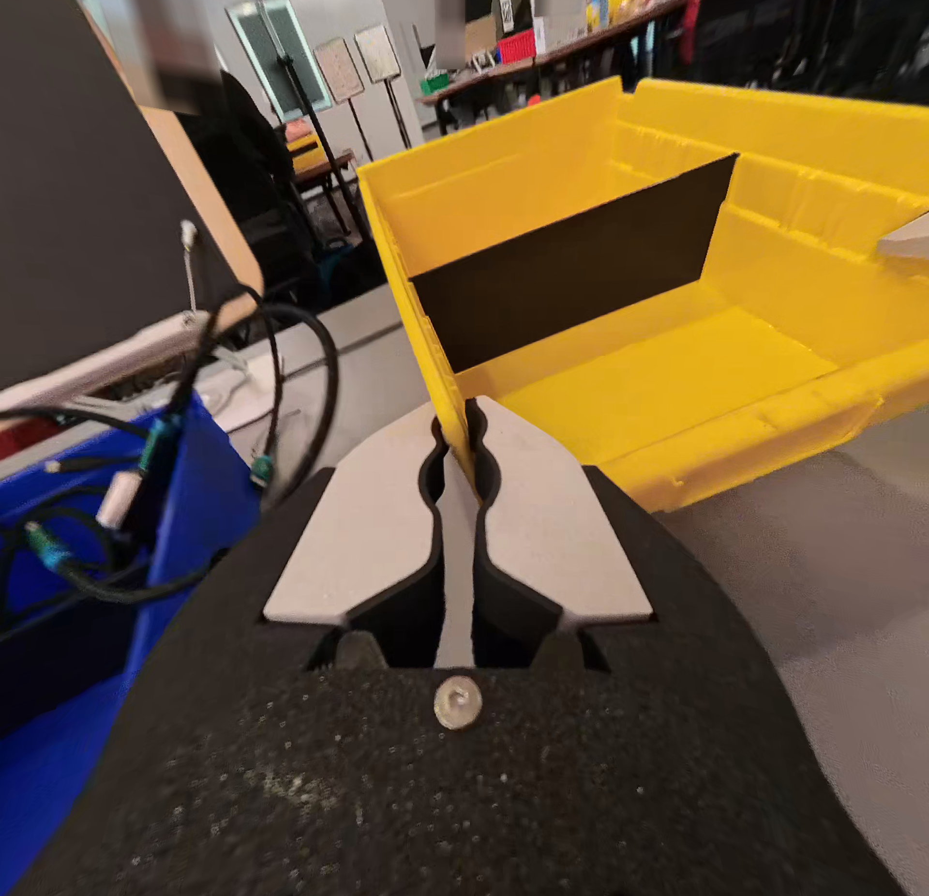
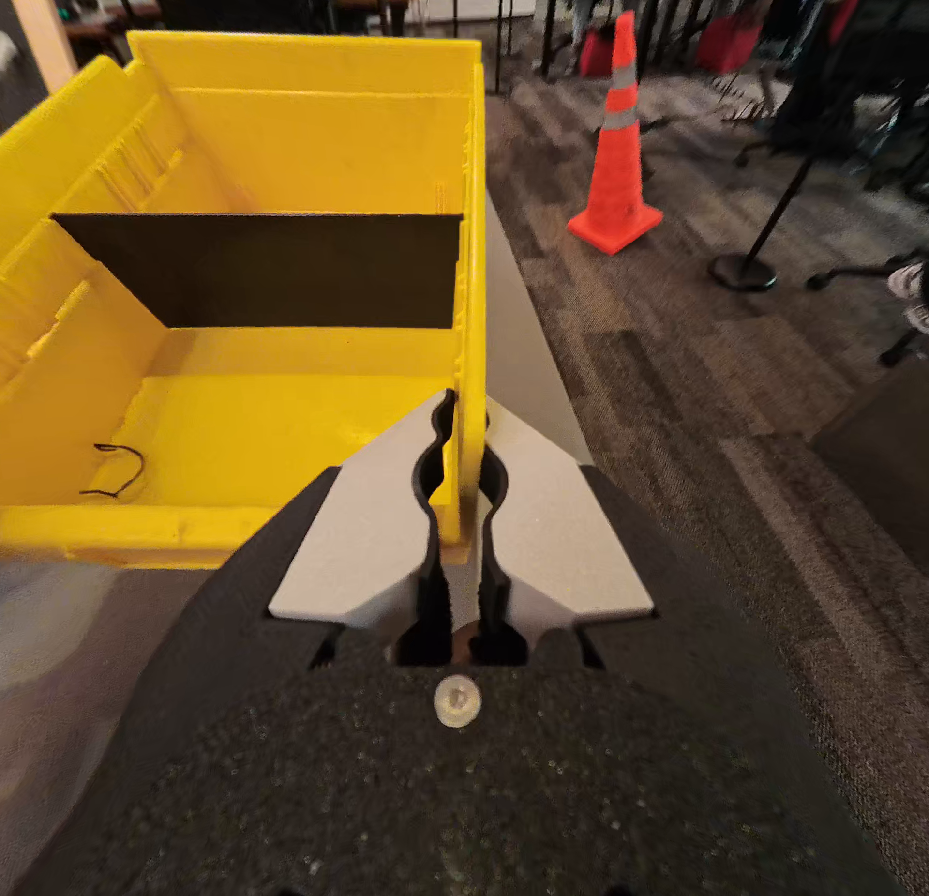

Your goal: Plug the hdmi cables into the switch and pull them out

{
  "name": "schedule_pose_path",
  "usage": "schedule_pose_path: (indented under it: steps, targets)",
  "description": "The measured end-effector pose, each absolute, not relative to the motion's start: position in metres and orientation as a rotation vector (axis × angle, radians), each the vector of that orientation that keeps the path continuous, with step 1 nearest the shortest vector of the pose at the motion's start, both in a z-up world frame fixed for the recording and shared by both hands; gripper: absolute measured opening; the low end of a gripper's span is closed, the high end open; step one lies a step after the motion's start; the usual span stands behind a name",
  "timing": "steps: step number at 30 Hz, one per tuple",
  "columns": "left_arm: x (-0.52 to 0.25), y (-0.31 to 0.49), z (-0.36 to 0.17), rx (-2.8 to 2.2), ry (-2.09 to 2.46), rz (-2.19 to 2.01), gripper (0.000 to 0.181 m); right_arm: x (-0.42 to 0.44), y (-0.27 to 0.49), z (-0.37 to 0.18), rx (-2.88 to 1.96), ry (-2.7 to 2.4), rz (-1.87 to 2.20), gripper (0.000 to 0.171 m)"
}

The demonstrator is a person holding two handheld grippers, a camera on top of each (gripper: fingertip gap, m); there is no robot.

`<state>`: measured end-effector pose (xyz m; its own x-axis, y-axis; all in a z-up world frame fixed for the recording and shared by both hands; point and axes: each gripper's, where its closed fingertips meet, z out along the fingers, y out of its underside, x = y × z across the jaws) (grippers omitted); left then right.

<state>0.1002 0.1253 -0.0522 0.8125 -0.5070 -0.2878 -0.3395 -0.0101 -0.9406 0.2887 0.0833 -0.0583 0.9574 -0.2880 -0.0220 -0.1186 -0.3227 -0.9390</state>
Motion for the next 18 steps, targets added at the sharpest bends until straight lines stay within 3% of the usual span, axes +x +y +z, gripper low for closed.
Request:
schedule_pose_path:
  steps: [6, 10, 14, 18]
  targets:
    - [0.101, 0.133, -0.116, -1.734, 0.685, -0.138, 0.006, 0.296, 0.096, -0.127, -2.024, 0.226, -0.158, 0.004]
    - [0.101, 0.130, -0.118, -1.715, 0.773, -0.142, 0.010, 0.294, 0.103, -0.131, -2.013, 0.279, -0.124, 0.004]
    - [0.101, 0.118, -0.112, -1.765, 0.861, -0.302, 0.031, 0.292, 0.111, -0.131, -1.989, 0.369, -0.064, 0.006]
    - [0.049, 0.078, -0.075, -1.649, 1.018, -0.444, 0.033, 0.293, 0.107, -0.124, -1.934, 0.481, -0.078, 0.017]
